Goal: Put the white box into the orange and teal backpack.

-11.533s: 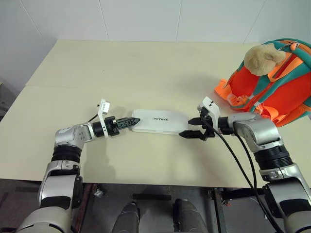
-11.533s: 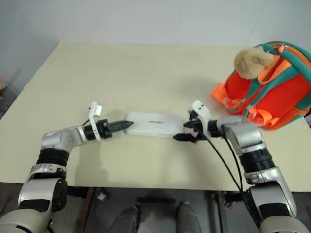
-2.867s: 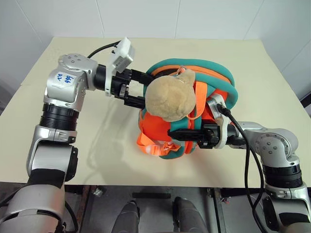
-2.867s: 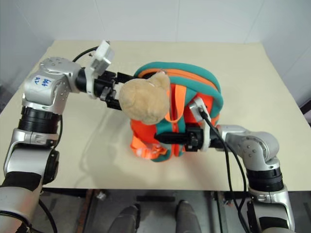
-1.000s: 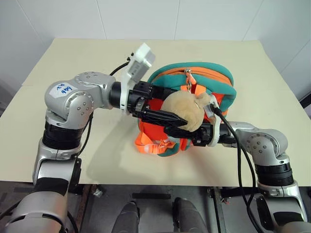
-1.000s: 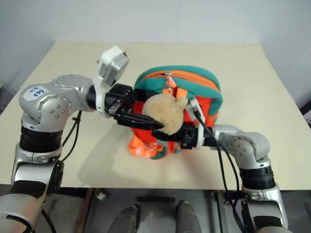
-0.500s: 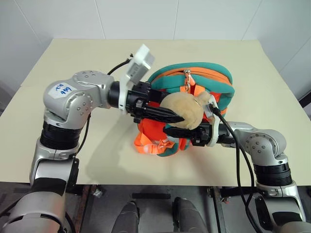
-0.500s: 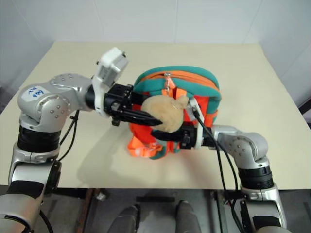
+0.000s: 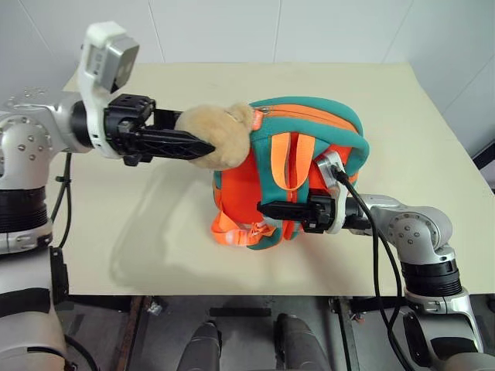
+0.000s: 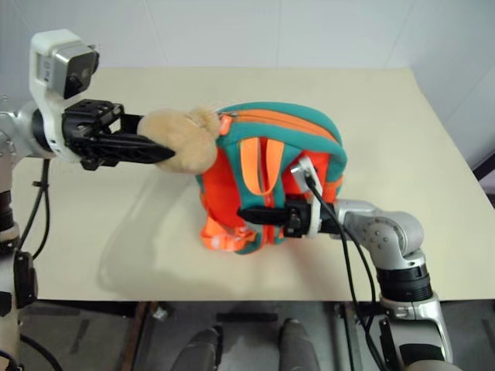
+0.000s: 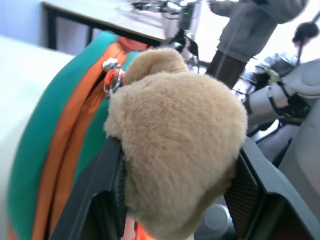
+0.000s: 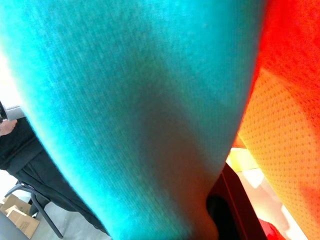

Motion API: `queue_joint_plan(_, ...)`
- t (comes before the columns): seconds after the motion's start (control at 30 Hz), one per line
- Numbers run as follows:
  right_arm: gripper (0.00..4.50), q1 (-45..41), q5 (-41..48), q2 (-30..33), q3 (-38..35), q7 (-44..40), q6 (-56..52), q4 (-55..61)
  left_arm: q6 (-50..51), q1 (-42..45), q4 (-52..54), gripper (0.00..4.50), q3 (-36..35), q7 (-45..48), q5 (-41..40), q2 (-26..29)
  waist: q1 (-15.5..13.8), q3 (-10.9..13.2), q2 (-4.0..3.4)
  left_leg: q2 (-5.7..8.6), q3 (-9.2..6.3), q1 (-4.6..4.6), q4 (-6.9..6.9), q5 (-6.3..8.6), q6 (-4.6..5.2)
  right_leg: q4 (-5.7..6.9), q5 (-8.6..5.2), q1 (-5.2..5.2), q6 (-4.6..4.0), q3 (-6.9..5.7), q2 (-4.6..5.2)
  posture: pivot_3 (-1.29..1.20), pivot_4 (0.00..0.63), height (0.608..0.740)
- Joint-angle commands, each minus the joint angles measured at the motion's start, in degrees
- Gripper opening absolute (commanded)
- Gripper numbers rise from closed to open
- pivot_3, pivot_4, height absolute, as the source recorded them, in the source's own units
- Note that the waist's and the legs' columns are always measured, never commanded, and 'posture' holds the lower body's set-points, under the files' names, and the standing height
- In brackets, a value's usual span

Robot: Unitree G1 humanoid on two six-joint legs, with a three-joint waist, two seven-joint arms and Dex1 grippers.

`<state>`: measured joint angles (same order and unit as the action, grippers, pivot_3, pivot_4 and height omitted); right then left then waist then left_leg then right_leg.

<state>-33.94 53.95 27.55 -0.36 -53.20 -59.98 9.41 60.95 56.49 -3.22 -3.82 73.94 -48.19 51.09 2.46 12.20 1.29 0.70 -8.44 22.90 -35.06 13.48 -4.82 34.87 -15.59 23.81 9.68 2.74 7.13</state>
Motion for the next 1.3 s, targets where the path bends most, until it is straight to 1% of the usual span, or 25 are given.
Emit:
queue_joint_plan(0.03, 0.13, -0.02, 1.04, -0.25, -0.88, 0.23, 0.34, 1.62, 0.42, -1.49, -1.42, 2.16, -2.43, -0.56, 0.45, 2.16, 0.07, 0.0, 0.0, 0.0, 0.0, 0.0, -0.01, 0.0, 0.0, 0.01, 0.0, 0.0, 0.0, 0.0, 0.0, 0.0, 0.15, 0.74)
queue_joint_plan(0.27, 0.13, 0.21, 1.3, -0.48, -1.06, 0.83, 0.26, 1.82, -3.08, -5.72, -6.02, 2.16, -0.14, -0.65, 6.01, 5.02, 0.63, 0.0, 0.0, -0.01, 0.0, -0.04, 0.0, 0.0, 0.0, 0.06, -0.01, 0.0, -0.02, 0.01, -0.01, 0.0, 0.15, 0.74)
queue_joint_plan(0.4, 0.13, 0.56, 1.74, -0.55, -1.32, 1.45, 0.06, 2.24, -4.96, -7.88, -12.91, 2.16, -0.25, -1.92, 9.31, 4.69, 0.63, 0.0, 0.0, -0.01, 0.0, -0.05, 0.0, 0.0, 0.0, 0.07, -0.01, -0.01, -0.02, 0.01, -0.02, 0.0, 0.15, 0.74)
queue_joint_plan(0.47, 0.13, 0.7, 1.94, -0.49, -1.36, 1.66, 0.04, 2.4, -5.92, -8.77, -13.7, 2.16, 0.54, -1.43, 10.58, 4.86, 0.65, 0.0, 0.0, -0.02, 0.0, -0.08, 0.01, 0.0, 0.0, 0.08, -0.01, -0.01, -0.03, 0.01, -0.02, 0.0, 0.15, 0.74)
queue_joint_plan(0.6, 0.13, 1.04, 2.39, -0.51, -1.53, 2.17, -0.08, 2.79, -7.37, -13.7, -13.2, 2.16, 4.38, -1.22, 14.31, 5.09, 0.68, 0.0, 0.0, -0.03, 0.01, -0.09, 0.01, 0.0, 0.0, 0.08, -0.02, -0.02, -0.04, 0.03, -0.03, 0.0, 0.15, 0.74)
queue_joint_plan(0.73, 0.13, 1.03, 2.83, -0.72, -1.47, 2.6, -0.17, 2.77, -7.46, -15.66, -13.22, 2.16, 4.86, -3.79, 14.75, 1.62, 0.47, 0.0, 0.01, -0.06, 0.01, -0.1, 0.01, 0.0, 0.0, 0.12, -0.03, -0.02, -0.06, 0.03, -0.06, 0.0, 0.15, 0.74)
queue_joint_plan(0.87, 0.13, 0.67, 2.94, -0.99, -1.08, 2.81, -0.14, 2.41, -6.72, -15.98, -11.58, 2.16, 4.67, -6.74, 13.95, -3.48, 0.3, -0.01, 0.01, -0.05, 0.01, -0.13, 0.0, 0.0, 0.0, 0.14, -0.02, -0.05, -0.06, 0.04, -0.06, 0.0, 0.15, 0.74)
queue_joint_plan(0.97, 0.13, 0.34, 3.18, -1.14, -1.1, 2.94, -0.27, 2.36, -7.53, -16.65, -9.07, 2.16, 3.63, -7.39, 13.43, -4.55, 0.24, -0.01, 0.02, -0.06, 0.01, -0.14, 0.0, 0.0, 0.0, 0.14, -0.02, -0.05, -0.06, 0.04, -0.06, 0.0, 0.15, 0.74)
queue_joint_plan(1.03, 0.13, 0.23, 3.3, -1.06, -1.2, 2.94, -0.4, 2.37, -7.41, -17.34, -7.35, 2.16, 2.24, -6.61, 12.13, -4.12, 0.03, -0.01, 0.01, -0.05, 0.01, -0.14, 0.0, 0.0, 0.0, 0.13, -0.02, -0.05, -0.06, 0.05, -0.06, 0.0, 0.15, 0.74)
queue_joint_plan(1.1, 0.13, 0.21, 3.42, -0.99, -1.29, 2.96, -0.5, 2.42, -8.03, -18.09, -6.14, 2.64, 1.17, -6.22, 11.75, -3.74, -0.14, -0.01, 0.01, -0.05, 0.01, -0.14, 0.0, 0.0, 0.0, 0.13, -0.02, -0.05, -0.06, 0.05, -0.06, 0.0, 0.15, 0.74)
queue_joint_plan(1.13, 0.13, 0.24, 3.51, -0.89, -1.34, 2.91, -0.56, 2.49, -7.91, -18.58, -5.47, 2.78, 0.21, -6.74, 11.72, -3.3, -0.19, -0.01, 0.02, -0.05, 0.01, -0.14, 0.0, 0.0, 0.0, 0.11, -0.02, -0.05, -0.07, 0.05, -0.06, 0.0, 0.15, 0.74)
queue_joint_plan(1.2, 0.13, 0.33, 3.59, -0.5, -1.52, 2.79, -0.57, 2.91, -7.77, -20.22, -3.43, 3.38, -1.87, -7.07, 11.45, -1.76, -0.18, -0.01, 0.02, -0.06, 0.01, -0.14, 0.01, 0.0, 0.0, 0.11, -0.02, -0.05, -0.07, 0.05, -0.06, 0.0, 0.15, 0.74)
queue_joint_plan(1.27, 0.84, 0.12, 0.79, 0.43, -1.54, 2.43, 3.1, 4.63, -8.89, -23.88, 1.54, 4.02, -5.41, -5.2, 10.26, 1.56, 0.2, -0.01, 0.02, -0.07, 0.02, -0.14, 0.04, 0.01, 0.0, 0.09, -0.03, -0.03, -0.07, 0.05, -0.06, 0.0, 0.15, 0.74)
queue_joint_plan(1.3, 1.09, 0.06, -0.28, 1.09, -1.26, 1.64, 4.55, 5.52, -8.58, -25.14, 3.28, 4.31, -6.74, -4.52, 9.31, 2.71, 0.38, -0.01, 0.01, -0.08, 0.03, -0.14, 0.06, 0.02, -0.02, 0.08, -0.04, -0.02, -0.09, 0.06, -0.06, 0.0, 0.15, 0.74)
